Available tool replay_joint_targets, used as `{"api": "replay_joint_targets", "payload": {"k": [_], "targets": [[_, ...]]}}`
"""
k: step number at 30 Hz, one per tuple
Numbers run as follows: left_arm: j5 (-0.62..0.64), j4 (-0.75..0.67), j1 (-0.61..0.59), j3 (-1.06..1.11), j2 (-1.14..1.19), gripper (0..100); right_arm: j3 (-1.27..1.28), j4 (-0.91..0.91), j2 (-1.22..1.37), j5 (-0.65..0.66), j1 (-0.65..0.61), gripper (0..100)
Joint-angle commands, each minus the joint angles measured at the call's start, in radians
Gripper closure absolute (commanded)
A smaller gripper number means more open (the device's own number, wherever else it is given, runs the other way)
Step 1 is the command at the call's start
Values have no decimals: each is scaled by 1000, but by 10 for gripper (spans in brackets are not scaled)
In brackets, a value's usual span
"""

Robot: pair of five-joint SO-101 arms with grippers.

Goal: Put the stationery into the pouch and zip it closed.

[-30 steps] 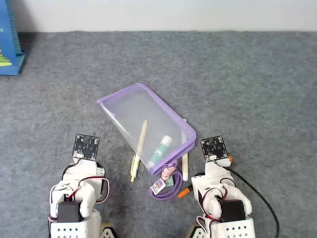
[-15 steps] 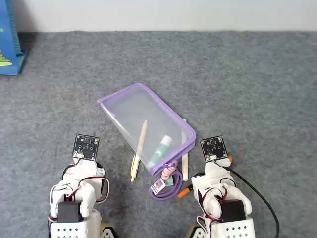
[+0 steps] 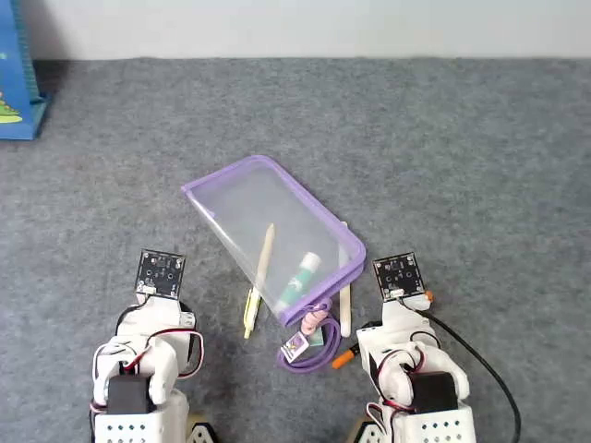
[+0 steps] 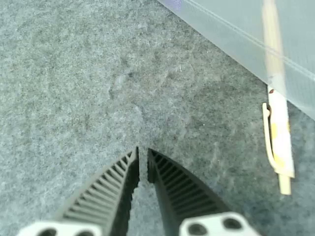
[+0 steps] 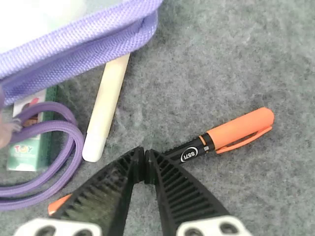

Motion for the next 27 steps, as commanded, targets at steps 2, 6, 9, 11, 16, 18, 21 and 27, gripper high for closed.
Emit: {"api": "replay_joint_targets", "payload": {"k": [2,6,9,11,16,18,21,27], "targets": [[-5,3,-3,-10,-9,959,17,5,-13,11,4,990],[-5,3,-3,-10,-9,959,17,5,-13,11,4,990],[-5,3,-3,-10,-9,959,17,5,-13,11,4,990],[-5,3,-3,-10,-9,959,17,5,-13,8,1,990],[-5,3,-3,-10,-9,959,3,7,-13,18,7,990],[-5,3,-3,-10,-9,959,-29,15,-13,61,15,990],[-5,3,-3,-10,-9,959,-43,4,-13,173,76,990],[-5,3,-3,-10,-9,959,-130,12,-15,164,70,990]]}}
